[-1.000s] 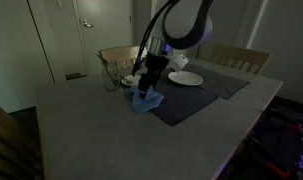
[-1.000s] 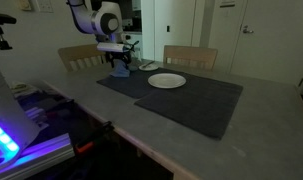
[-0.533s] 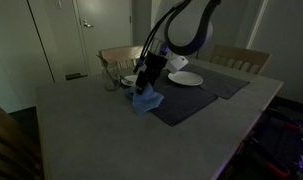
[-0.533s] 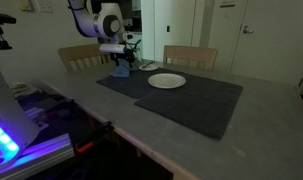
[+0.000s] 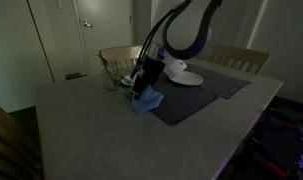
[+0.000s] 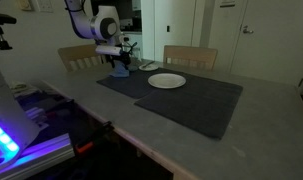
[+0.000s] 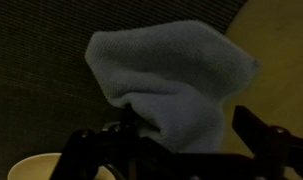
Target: Use the towel to wipe the plate
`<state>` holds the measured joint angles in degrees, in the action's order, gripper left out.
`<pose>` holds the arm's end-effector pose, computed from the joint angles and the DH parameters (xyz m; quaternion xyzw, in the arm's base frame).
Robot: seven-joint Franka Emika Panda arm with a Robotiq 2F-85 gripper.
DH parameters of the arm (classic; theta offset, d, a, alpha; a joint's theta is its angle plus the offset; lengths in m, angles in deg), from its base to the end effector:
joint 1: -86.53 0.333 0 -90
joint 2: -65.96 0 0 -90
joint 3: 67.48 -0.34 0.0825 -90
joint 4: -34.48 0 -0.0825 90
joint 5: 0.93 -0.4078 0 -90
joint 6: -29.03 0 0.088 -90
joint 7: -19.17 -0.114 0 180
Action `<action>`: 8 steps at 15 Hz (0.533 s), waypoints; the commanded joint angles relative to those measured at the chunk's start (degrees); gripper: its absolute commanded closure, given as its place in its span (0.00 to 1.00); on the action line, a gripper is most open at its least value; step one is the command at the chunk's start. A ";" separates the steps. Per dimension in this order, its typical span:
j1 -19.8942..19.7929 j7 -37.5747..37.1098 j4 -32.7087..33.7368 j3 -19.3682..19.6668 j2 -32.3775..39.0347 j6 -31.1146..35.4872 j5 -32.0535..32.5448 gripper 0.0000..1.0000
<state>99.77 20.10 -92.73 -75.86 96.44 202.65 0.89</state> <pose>0.5486 0.2214 0.1562 -0.9703 -0.1937 -0.1337 0.0562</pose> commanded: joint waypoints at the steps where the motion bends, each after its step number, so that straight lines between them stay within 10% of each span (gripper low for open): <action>1: 0.16 -1.08 -0.70 0.46 0.16 2.66 0.06 0.25; 8: 0.88 -1.31 -1.02 1.38 0.20 4.43 0.55 0.68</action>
<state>99.99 19.24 -93.08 -75.19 96.44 205.47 0.94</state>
